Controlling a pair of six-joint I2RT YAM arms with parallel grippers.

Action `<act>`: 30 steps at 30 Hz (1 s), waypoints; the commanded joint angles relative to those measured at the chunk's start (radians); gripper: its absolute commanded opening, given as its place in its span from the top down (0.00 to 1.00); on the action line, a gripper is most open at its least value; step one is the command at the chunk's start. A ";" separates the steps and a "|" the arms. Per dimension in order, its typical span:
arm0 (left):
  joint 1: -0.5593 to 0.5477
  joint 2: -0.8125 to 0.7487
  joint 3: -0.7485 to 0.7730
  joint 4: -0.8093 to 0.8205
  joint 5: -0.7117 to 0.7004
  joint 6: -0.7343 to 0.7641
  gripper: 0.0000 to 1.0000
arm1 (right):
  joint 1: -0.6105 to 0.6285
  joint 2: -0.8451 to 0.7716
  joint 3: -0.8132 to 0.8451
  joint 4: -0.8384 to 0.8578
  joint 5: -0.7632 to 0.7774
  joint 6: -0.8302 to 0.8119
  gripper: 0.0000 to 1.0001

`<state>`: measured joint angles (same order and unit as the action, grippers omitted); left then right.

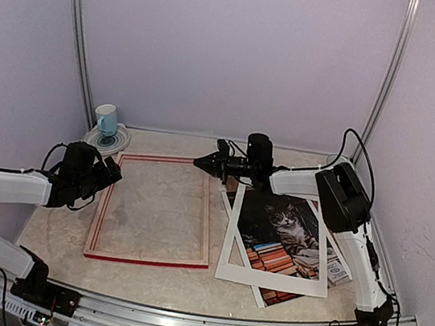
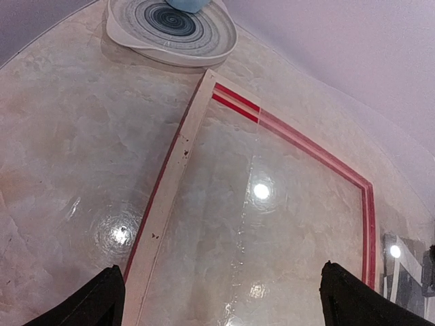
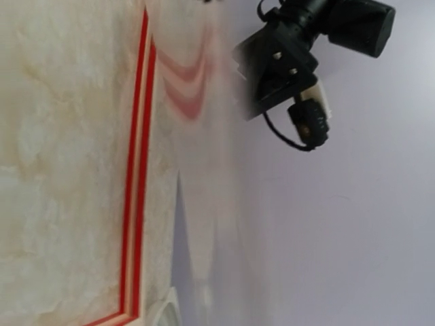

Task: Put the photo into the frame
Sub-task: Place the glass panel at the frame body.

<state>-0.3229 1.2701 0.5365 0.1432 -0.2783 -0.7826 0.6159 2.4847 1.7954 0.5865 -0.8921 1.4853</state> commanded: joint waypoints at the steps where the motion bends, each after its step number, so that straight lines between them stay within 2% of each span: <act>1: 0.011 -0.009 -0.015 0.025 -0.013 -0.007 0.01 | 0.011 0.034 0.059 -0.091 0.029 -0.060 1.00; 7: 0.011 -0.009 -0.022 0.030 -0.009 -0.010 0.01 | 0.011 0.065 0.116 -0.240 0.061 -0.144 0.98; 12: 0.012 -0.012 -0.034 0.038 -0.004 -0.016 0.01 | 0.010 0.072 0.125 -0.322 0.088 -0.211 0.91; 21: 0.011 -0.008 -0.042 0.050 0.006 -0.024 0.01 | 0.008 0.050 0.099 -0.378 0.078 -0.278 0.61; 30: 0.011 -0.008 -0.040 0.053 0.007 -0.027 0.01 | 0.008 -0.036 -0.023 -0.359 0.032 -0.329 0.58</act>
<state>-0.3195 1.2701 0.5056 0.1730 -0.2733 -0.8062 0.6170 2.5275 1.8168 0.2276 -0.8227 1.1992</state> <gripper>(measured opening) 0.989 0.419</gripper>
